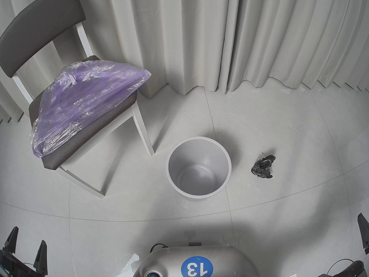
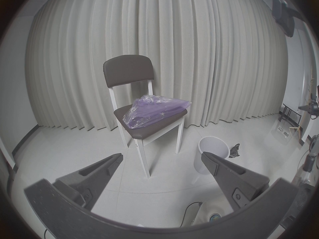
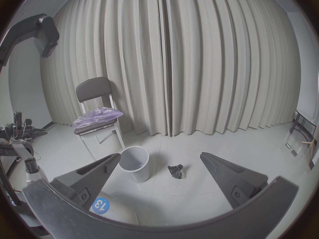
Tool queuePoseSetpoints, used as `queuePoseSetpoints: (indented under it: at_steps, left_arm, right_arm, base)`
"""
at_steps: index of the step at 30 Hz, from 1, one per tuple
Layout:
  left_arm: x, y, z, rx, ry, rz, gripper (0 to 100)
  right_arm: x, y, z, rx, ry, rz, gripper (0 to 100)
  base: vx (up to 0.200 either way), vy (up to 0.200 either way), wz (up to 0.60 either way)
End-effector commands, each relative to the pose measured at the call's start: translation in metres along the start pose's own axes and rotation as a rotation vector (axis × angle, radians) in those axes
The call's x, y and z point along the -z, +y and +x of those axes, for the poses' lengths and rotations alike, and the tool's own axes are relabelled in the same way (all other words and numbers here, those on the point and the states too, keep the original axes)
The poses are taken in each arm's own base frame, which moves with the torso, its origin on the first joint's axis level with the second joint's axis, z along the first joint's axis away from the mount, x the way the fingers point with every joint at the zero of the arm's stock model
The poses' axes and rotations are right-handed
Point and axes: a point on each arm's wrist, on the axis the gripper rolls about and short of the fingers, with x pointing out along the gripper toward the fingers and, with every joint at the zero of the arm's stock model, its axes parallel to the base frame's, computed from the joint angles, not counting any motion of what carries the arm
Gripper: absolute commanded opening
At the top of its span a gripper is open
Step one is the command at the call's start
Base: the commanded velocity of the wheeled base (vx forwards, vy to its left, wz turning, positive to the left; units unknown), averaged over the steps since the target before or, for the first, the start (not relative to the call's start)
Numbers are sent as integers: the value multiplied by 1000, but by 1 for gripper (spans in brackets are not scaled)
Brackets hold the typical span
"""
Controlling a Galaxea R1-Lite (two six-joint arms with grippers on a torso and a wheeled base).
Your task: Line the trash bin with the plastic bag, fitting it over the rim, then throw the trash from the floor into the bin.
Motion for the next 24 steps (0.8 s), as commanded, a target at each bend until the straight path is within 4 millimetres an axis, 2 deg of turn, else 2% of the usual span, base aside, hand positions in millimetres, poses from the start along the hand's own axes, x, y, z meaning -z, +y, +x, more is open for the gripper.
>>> queuePoseSetpoints:
  at_steps: [1,9,17,19,20,22,24]
  left_arm:
    - [5,0,0,3,1,-1,100]
    - [5,0,0,15,-5,53,100]
    - [4,0,0,15,-5,-24,100]
    - [-21,-1,-7,58,-119,-84,100]
    - [-51,-1,-15,125,-205,-173,100]
    - [-67,-1,-13,185,-158,-235,100]
    - [-73,0,-11,128,-99,-196,100]
  right_arm:
    - [-8,-1,6,-16,17,-3,100]
    - [-20,-4,21,-63,50,-41,100]
    - [-15,-4,21,-51,53,-32,100]
    - [-18,-5,22,-44,48,-32,100]
    - [-18,-5,23,-46,50,-39,100]
    - [-17,-5,23,-46,53,-40,100]
    - [-17,-5,23,-51,54,-33,100]
  base:
    - [0,0,0]
    - [0,0,0]
    - [0,0,0]
    - [0,0,0]
    - [0,0,0]
    - [0,0,0]
    - [0,0,0]
